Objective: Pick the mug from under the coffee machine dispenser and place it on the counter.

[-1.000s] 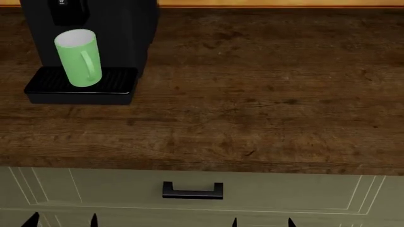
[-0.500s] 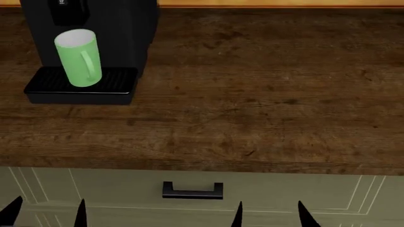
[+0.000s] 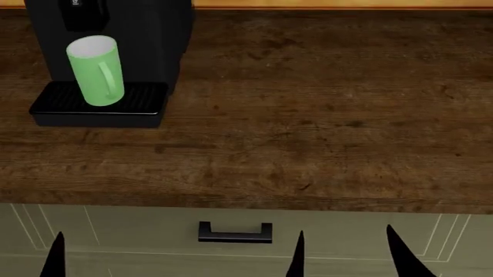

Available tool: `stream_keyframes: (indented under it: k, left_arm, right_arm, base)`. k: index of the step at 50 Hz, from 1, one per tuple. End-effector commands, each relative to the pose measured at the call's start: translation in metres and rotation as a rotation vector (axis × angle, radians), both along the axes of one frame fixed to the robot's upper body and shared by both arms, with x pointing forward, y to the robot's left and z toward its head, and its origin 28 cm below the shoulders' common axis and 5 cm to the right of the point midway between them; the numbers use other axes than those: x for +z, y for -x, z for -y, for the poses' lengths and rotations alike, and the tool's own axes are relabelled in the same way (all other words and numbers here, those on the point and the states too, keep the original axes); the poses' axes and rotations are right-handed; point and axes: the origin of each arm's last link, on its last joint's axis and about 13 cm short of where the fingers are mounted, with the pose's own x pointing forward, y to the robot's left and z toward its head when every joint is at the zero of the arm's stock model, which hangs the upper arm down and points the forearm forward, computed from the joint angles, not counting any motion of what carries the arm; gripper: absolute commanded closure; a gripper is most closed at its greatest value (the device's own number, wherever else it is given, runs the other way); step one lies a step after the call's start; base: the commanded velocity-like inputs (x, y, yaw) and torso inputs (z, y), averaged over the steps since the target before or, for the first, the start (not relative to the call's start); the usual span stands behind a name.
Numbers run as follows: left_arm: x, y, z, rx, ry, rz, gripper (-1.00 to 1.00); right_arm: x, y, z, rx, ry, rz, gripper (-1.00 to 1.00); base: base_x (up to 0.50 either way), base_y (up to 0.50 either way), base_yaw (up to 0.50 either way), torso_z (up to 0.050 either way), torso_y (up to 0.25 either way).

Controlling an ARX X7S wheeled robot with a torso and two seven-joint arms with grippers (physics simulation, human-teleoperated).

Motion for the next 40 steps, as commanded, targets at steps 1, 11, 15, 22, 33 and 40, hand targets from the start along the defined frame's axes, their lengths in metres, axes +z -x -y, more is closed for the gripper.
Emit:
stream_keyframes:
  k: [1, 11, 15, 22, 33, 40]
  left_arm:
    - [0.026, 0.04, 0.005, -0.057, 0.031, 0.009, -1.0]
    - [0.059, 0.058, -0.021, -0.013, 0.036, 0.2, -1.0]
    - [0.059, 0.057, -0.02, -0.012, 0.042, 0.201, -1.0]
    - [0.061, 0.057, -0.019, 0.002, 0.045, 0.212, -1.0]
    - [0.065, 0.055, -0.016, 0.012, 0.05, 0.211, -1.0]
    - [0.068, 0.055, -0.015, 0.003, 0.062, 0.206, -1.0]
  right_arm:
    - [0.035, 0.03, -0.005, 0.135, -0.004, 0.1, -1.0]
    - [0.051, 0.045, 0.001, -0.011, 0.069, 0.187, -1.0]
    - [0.052, 0.047, -0.001, -0.009, 0.068, 0.187, -1.0]
    - [0.054, 0.048, -0.004, 0.006, 0.047, 0.184, -1.0]
    - [0.052, 0.045, -0.003, 0.03, 0.021, 0.173, -1.0]
    - [0.052, 0.045, -0.004, 0.033, 0.021, 0.172, -1.0]
  base:
    - [0.0, 0.0, 0.0, 0.0, 0.0]
    - [0.0, 0.0, 0.0, 0.0, 0.0]
    - [0.0, 0.0, 0.0, 0.0, 0.0]
    - [0.0, 0.0, 0.0, 0.0, 0.0]
    - [0.26, 0.0, 0.0, 0.0, 0.0]
    - [0.33, 0.0, 0.0, 0.0, 0.0]
